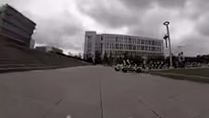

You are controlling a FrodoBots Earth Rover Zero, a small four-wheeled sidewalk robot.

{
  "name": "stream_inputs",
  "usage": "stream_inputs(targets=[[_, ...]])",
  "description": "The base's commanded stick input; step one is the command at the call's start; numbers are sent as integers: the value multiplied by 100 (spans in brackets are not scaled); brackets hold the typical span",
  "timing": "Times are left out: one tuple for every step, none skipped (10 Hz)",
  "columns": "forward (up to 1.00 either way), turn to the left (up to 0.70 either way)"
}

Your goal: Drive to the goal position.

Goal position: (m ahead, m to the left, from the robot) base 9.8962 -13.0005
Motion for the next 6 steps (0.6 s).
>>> stream_inputs(targets=[[50, 1], [50, 1], [50, 1], [50, 1], [50, 1], [50, 1]])
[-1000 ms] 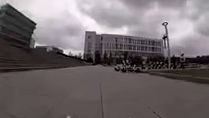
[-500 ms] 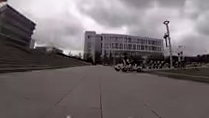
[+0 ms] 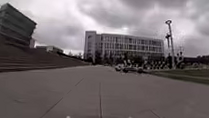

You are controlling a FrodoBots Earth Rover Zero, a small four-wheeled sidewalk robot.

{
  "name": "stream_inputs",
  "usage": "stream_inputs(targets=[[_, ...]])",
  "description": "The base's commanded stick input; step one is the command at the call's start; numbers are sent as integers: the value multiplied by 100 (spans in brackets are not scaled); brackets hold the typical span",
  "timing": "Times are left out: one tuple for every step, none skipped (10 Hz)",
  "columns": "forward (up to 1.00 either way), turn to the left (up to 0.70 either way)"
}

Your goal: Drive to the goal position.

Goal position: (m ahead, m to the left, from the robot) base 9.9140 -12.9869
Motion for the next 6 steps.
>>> stream_inputs(targets=[[50, 1], [50, 1], [50, 1], [50, 1], [50, 1], [50, 1]])
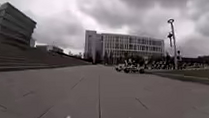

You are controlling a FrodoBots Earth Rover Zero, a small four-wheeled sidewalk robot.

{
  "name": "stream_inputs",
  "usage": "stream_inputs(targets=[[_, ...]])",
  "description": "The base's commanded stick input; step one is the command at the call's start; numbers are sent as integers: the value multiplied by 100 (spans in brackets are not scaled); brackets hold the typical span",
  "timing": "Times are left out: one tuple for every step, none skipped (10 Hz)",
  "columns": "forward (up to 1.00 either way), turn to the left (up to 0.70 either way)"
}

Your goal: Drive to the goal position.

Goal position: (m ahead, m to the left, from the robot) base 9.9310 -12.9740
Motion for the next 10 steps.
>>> stream_inputs(targets=[[50, 1], [50, 1], [50, 1], [50, 1], [50, 1], [50, 1], [50, 1], [50, 1], [50, 1], [50, 1]])
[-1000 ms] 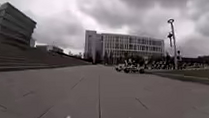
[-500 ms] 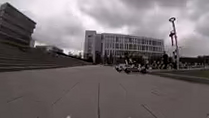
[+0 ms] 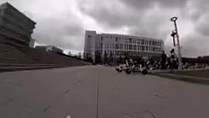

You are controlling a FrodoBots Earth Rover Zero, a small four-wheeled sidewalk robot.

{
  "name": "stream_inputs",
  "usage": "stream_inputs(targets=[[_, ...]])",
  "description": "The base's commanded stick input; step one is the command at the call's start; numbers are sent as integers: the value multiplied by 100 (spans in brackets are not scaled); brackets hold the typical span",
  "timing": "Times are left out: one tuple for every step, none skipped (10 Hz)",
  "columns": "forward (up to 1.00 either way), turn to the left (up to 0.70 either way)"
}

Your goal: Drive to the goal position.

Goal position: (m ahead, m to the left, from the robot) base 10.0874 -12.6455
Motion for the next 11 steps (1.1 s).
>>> stream_inputs(targets=[[50, 1], [50, 1], [50, 1], [50, 1], [50, 1], [50, 1], [50, 1], [50, 1], [50, 1], [50, 1], [50, 1]])
